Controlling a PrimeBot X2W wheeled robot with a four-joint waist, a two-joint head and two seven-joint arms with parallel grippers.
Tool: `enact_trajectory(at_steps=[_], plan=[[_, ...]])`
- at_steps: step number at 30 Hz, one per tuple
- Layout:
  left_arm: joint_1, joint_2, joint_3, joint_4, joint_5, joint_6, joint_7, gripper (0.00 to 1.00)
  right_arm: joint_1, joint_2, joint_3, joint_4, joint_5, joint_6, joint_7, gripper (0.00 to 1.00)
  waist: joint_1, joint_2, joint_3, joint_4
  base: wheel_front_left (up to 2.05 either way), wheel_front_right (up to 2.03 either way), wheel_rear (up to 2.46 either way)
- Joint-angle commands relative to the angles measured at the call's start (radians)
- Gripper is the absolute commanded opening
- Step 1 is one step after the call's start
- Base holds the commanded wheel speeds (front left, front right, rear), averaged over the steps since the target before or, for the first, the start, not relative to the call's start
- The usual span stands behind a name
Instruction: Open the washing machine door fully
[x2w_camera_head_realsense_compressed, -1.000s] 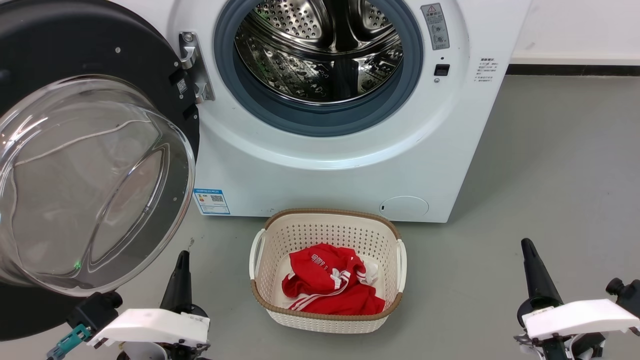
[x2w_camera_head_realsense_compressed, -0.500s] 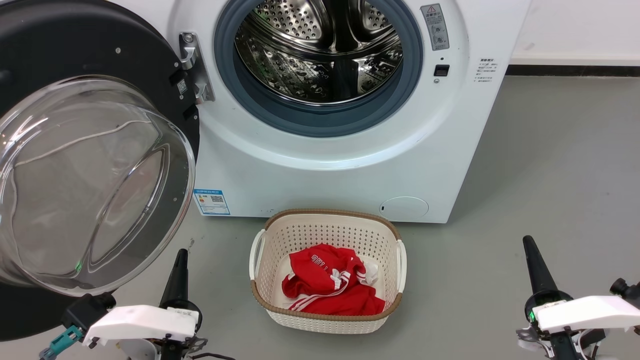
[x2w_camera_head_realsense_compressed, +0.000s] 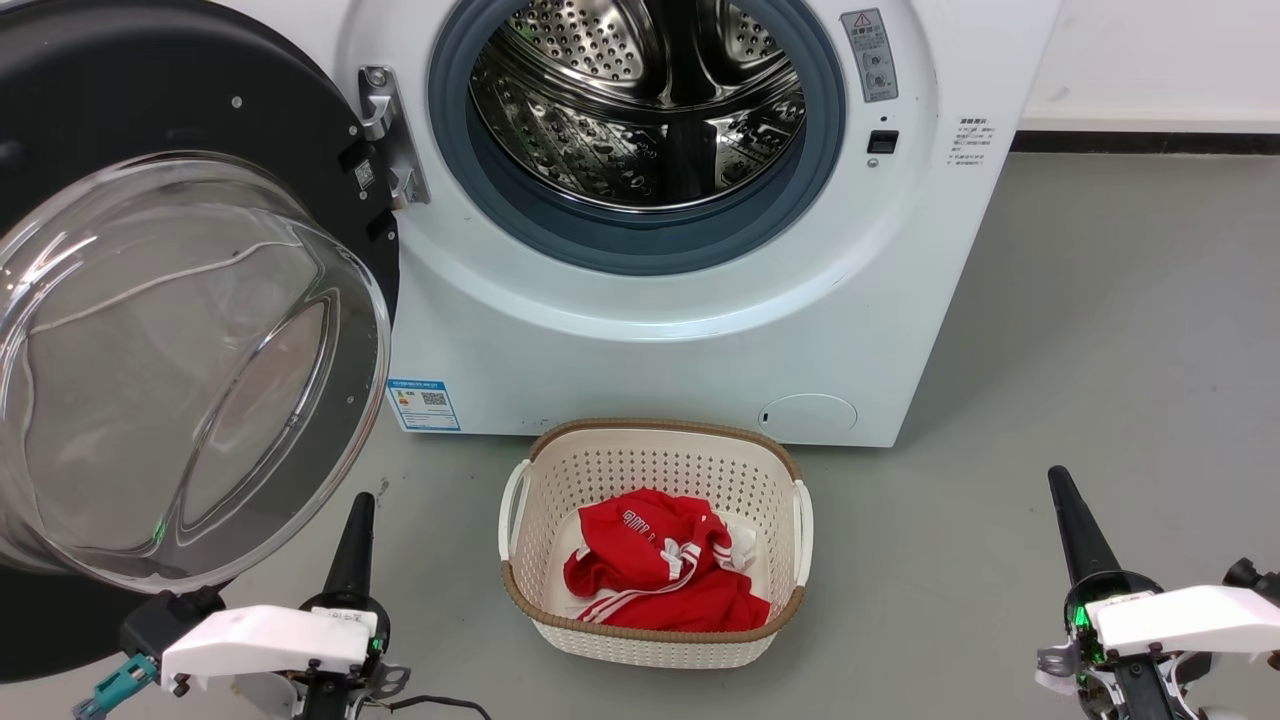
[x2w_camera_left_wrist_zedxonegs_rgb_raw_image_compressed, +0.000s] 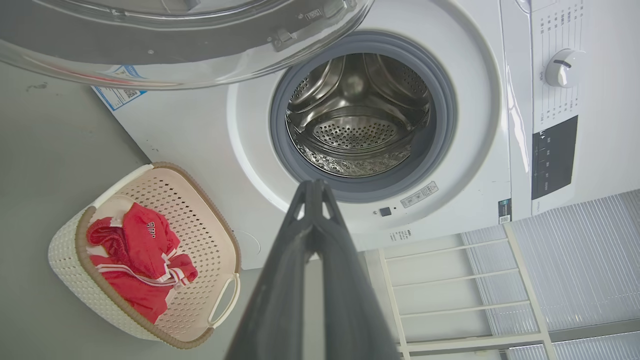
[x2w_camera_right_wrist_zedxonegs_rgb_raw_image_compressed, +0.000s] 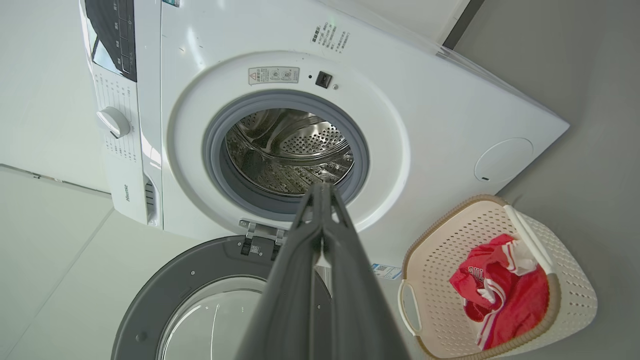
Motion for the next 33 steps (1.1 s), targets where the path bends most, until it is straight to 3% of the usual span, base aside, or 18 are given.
enact_trajectory(at_steps=[1, 33], plan=[[-0.021, 0.006, 0.007, -0.002, -0.026, -0.007, 0.007, 0.00, -0.021, -0.006, -0.004, -0.001, 0.025, 0.000, 0.007, 0.00, 0.0000, 0.0000, 0.000, 0.000, 0.00, 0.00, 0.00], [-0.044, 0.002, 0.043, 0.034, -0.303, -0.037, 0.079, 0.00, -0.044, 0.000, -0.032, 0.026, 0.293, 0.000, 0.076, 0.00, 0.0000, 0.0000, -0.004, -0.001, 0.00, 0.00, 0.00]])
